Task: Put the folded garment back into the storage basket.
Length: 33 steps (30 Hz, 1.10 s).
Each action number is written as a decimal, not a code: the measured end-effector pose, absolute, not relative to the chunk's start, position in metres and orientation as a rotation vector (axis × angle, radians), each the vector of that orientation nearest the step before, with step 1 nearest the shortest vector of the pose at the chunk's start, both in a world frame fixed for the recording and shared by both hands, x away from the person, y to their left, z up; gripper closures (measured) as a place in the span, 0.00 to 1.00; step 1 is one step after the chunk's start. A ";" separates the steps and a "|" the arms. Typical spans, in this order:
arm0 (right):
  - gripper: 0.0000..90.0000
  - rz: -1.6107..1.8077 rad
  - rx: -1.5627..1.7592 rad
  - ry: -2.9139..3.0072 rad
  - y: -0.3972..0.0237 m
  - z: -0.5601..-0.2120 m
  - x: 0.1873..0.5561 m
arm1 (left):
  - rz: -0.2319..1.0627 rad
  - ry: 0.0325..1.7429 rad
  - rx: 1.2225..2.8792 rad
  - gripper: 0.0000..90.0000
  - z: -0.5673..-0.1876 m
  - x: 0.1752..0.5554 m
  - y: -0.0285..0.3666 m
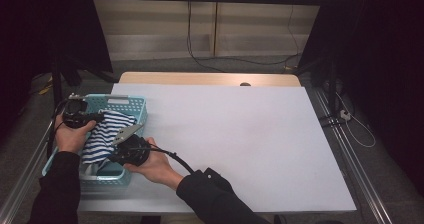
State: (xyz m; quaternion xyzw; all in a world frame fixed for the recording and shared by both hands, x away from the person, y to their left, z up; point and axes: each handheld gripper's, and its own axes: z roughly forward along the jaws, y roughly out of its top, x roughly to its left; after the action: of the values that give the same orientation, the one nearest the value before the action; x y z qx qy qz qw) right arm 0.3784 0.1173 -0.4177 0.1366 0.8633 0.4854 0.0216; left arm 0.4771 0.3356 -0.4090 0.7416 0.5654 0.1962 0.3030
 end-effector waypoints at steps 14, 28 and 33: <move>0.92 1.488 0.400 2.695 0.119 -0.417 0.380 | 0.517 1.522 2.003 0.88 -0.415 0.480 0.333; 0.59 1.530 0.396 2.673 0.116 -0.412 0.380 | 0.561 1.518 1.907 0.55 -0.408 0.477 0.337; 0.43 1.571 0.413 2.647 0.115 -0.410 0.380 | 0.570 1.496 1.885 0.39 -0.404 0.475 0.340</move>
State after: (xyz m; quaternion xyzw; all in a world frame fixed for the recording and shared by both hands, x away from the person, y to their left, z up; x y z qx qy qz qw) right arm 0.3798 0.1145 -0.4098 0.1330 0.8522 0.5057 0.0178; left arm 0.4752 0.3400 -0.4043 0.7200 0.5714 0.2179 0.3281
